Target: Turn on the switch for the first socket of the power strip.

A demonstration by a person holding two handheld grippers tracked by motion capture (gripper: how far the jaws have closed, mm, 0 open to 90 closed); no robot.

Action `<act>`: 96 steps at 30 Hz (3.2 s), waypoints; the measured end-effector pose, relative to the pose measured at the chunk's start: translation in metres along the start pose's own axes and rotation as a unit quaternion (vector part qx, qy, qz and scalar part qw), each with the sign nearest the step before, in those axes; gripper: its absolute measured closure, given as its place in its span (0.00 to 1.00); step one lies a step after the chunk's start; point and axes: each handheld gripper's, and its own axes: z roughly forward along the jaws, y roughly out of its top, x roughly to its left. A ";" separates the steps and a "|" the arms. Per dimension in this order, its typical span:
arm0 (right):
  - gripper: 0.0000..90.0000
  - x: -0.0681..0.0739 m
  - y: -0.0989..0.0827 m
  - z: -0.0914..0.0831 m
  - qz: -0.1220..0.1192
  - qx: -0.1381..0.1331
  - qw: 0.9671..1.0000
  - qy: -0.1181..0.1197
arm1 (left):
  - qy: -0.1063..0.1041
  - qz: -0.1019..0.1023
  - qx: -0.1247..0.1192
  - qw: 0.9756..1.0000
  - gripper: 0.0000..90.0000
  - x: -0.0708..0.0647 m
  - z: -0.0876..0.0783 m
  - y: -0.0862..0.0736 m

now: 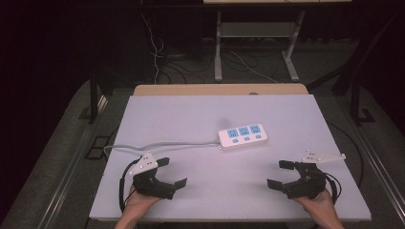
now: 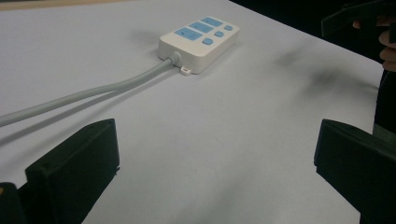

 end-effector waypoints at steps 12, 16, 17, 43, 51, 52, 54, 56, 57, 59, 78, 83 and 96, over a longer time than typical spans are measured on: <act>0.00 0.003 0.000 0.002 -0.002 0.008 1.000 0.003 | -0.004 -0.003 0.005 1.000 0.00 0.000 0.001 0.000; 0.00 0.003 0.000 0.003 -0.004 0.014 1.000 0.002 | -0.005 -0.004 0.007 1.000 0.00 0.001 0.001 0.000; 0.00 0.003 0.000 0.003 -0.004 0.014 1.000 0.002 | -0.006 -0.004 0.007 1.000 0.00 0.001 0.002 0.000; 0.00 0.004 0.022 0.005 -0.019 0.054 0.998 -0.012 | -0.008 -0.010 0.011 1.000 0.00 0.002 0.001 -0.002; 0.00 0.004 0.038 0.010 -0.033 0.069 0.997 -0.011 | -0.009 -0.008 0.015 1.000 0.00 0.002 0.002 -0.003; 0.00 0.004 0.039 0.011 -0.034 0.071 0.997 -0.011 | -0.010 -0.008 0.015 1.000 0.00 0.002 0.002 -0.003; 0.00 0.003 0.042 0.012 -0.035 0.074 0.997 -0.010 | -0.010 -0.008 0.015 1.000 0.00 0.002 0.002 -0.003; 0.00 0.002 0.044 0.012 -0.037 0.075 0.996 -0.008 | -0.010 -0.008 0.015 1.000 0.00 0.002 0.002 -0.003; 0.00 0.002 0.046 0.013 -0.038 0.078 0.996 -0.007 | -0.010 -0.009 0.015 1.000 0.00 0.002 0.002 -0.003; 0.00 0.001 0.047 0.014 -0.039 0.080 0.996 -0.007 | -0.011 -0.008 0.017 1.000 0.00 0.002 0.003 -0.003; 0.00 -0.005 0.083 0.026 -0.060 0.102 0.993 -0.005 | -0.009 -0.011 0.014 1.000 0.00 0.003 0.003 -0.003; 0.00 -0.005 0.097 0.032 -0.071 0.109 0.991 -0.004 | -0.008 -0.012 0.014 1.000 0.00 0.003 0.002 -0.003; 0.00 -0.009 0.113 0.049 -0.078 0.128 0.989 -0.004 | -0.010 -0.012 0.015 1.000 0.00 0.004 0.003 -0.003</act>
